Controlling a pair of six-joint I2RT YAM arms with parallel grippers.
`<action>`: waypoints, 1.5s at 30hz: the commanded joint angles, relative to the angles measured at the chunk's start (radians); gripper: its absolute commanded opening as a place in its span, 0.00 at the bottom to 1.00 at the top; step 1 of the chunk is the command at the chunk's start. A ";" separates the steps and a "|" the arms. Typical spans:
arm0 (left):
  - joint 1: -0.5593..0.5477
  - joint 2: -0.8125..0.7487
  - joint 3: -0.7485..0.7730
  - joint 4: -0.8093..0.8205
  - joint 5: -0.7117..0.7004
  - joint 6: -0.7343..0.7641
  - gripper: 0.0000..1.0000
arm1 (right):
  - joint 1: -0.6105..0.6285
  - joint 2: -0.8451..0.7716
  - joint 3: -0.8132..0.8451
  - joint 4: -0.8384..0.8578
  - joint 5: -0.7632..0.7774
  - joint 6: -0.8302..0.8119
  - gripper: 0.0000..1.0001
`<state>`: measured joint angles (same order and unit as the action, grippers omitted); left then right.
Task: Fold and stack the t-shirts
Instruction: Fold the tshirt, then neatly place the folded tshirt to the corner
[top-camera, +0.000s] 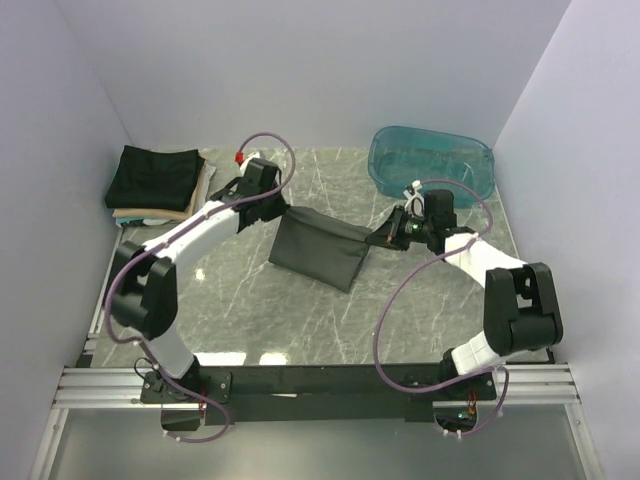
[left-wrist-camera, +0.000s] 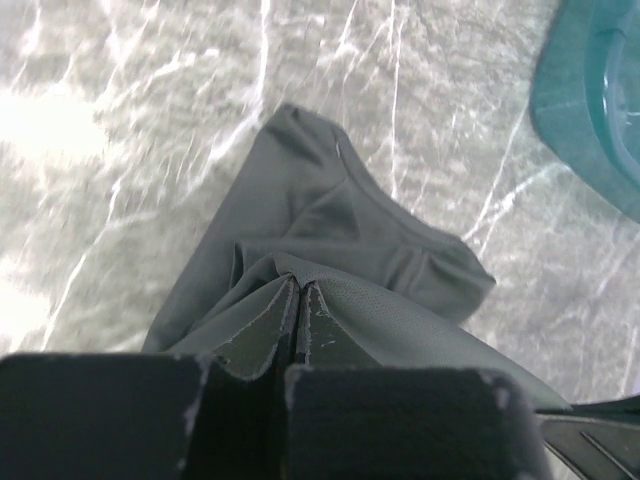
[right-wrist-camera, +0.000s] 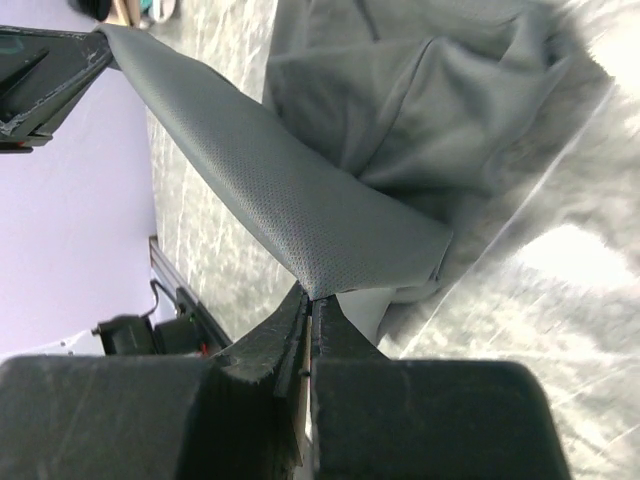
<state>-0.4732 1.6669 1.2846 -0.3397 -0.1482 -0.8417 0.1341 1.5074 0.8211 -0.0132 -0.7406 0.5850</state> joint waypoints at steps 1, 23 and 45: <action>0.034 0.068 0.105 -0.007 -0.062 0.041 0.00 | -0.030 0.063 0.064 0.004 0.024 -0.016 0.00; 0.082 0.350 0.398 -0.117 0.067 0.102 0.79 | -0.060 0.265 0.329 -0.132 0.110 -0.050 0.82; -0.016 0.096 -0.217 0.180 0.331 -0.010 0.93 | 0.116 0.255 0.283 -0.140 0.290 -0.047 0.87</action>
<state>-0.4870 1.8194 1.1160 -0.2241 0.1463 -0.8165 0.2550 1.6974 1.0264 -0.1547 -0.4896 0.5453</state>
